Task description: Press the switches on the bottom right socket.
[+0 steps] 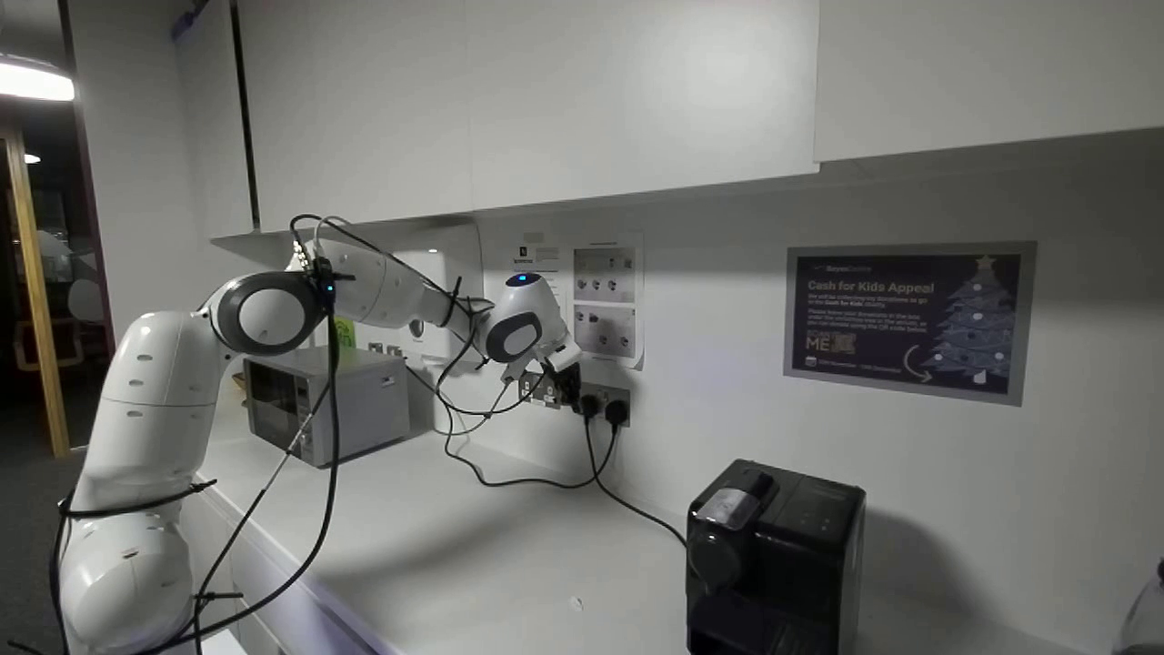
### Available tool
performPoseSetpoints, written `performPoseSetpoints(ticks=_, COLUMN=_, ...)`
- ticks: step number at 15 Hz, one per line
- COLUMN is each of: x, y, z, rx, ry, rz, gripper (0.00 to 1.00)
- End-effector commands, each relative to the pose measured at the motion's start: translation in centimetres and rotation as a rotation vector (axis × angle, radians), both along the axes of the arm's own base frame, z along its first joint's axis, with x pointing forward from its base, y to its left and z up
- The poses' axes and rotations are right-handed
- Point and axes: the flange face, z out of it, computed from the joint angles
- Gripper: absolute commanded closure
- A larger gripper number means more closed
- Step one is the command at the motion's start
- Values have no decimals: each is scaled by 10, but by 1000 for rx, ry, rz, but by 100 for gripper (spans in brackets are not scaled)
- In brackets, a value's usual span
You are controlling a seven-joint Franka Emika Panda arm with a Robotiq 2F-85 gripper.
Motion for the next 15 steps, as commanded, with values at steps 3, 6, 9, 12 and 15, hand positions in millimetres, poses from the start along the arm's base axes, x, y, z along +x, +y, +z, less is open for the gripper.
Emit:
performPoseSetpoints(ticks=3, x=0, y=-1, z=1, rx=1, ry=1, rz=1, gripper=99)
performPoseSetpoints(ticks=6, x=2, y=0, z=1, rx=9, ry=-13, rz=-7, gripper=100)
performPoseSetpoints(ticks=9, x=9, y=-1, z=4, rx=35, ry=-42, rz=-32, gripper=100)
performPoseSetpoints(ticks=12, x=14, y=-3, z=9, rx=56, ry=-61, rz=-64, gripper=100)
performPoseSetpoints(ticks=15, x=23, y=-6, z=14, rx=75, ry=-81, rz=-111, gripper=100)
